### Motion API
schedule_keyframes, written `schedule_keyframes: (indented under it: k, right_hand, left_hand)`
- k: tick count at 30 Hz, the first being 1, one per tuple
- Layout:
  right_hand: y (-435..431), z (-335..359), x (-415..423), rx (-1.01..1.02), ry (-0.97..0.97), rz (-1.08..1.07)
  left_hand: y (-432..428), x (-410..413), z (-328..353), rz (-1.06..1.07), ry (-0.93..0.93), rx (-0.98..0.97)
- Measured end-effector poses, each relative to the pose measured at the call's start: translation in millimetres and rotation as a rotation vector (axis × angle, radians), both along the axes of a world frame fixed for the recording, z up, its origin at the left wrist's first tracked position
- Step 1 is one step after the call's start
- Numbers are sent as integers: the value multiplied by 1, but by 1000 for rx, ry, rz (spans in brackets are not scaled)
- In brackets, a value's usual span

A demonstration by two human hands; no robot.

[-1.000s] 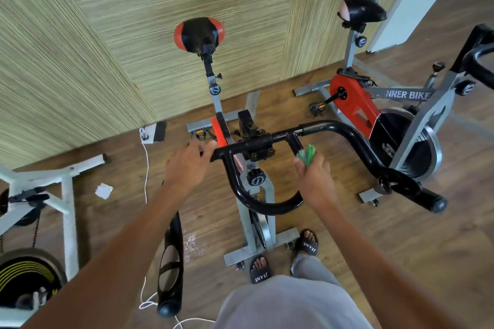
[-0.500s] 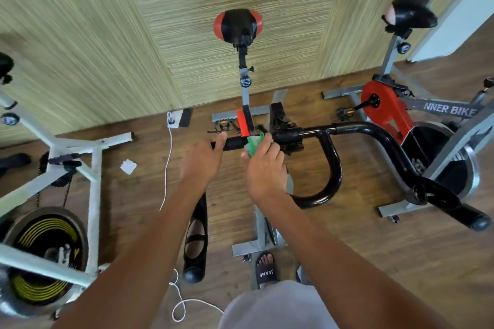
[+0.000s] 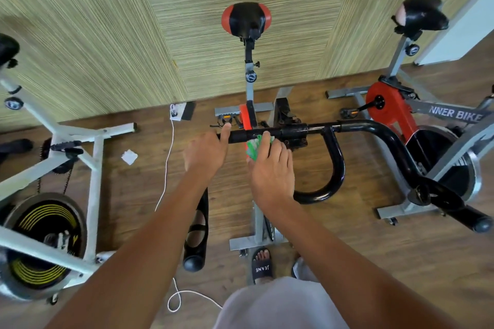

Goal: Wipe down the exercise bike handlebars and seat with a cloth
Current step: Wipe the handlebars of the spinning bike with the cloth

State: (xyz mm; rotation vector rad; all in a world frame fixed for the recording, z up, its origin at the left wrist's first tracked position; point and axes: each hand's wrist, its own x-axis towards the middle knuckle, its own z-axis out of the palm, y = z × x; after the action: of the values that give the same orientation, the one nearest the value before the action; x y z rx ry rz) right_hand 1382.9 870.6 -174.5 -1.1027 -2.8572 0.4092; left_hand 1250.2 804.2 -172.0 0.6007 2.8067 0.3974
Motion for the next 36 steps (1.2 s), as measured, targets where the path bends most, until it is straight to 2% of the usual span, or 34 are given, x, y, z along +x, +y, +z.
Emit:
schedule_keyframes:
  k: [4, 7, 9, 14, 19, 21, 24, 29, 33, 36]
  right_hand:
    - [0, 1, 51, 116, 54, 229]
    - [25, -3, 105, 265, 14, 454]
    - [43, -7, 123, 360, -15, 506]
    - [21, -8, 83, 299, 53, 434]
    - [77, -2, 116, 299, 88, 729]
    - [112, -8, 137, 301, 93, 784]
    - [124, -14, 152, 263, 122, 688]
    - [50, -20, 136, 325, 123, 465]
    - [-6, -15, 88, 253, 3, 304]
    - [-15, 8, 42, 191, -75, 208]
  left_hand:
    - [-1, 1, 1, 0, 2, 4]
    - [-4, 0, -1, -26, 7, 27]
    - [-4, 0, -2, -32, 8, 32]
    - [-3, 0, 2, -23, 8, 14]
    - [-5, 2, 3, -18, -7, 36]
    - [-4, 3, 4, -22, -8, 33]
    - [-3, 2, 4, -28, 3, 30]
    - [-2, 4, 5, -25, 21, -3]
    - [-1, 4, 5, -6, 9, -1]
    - [-2, 3, 3, 2, -13, 23]
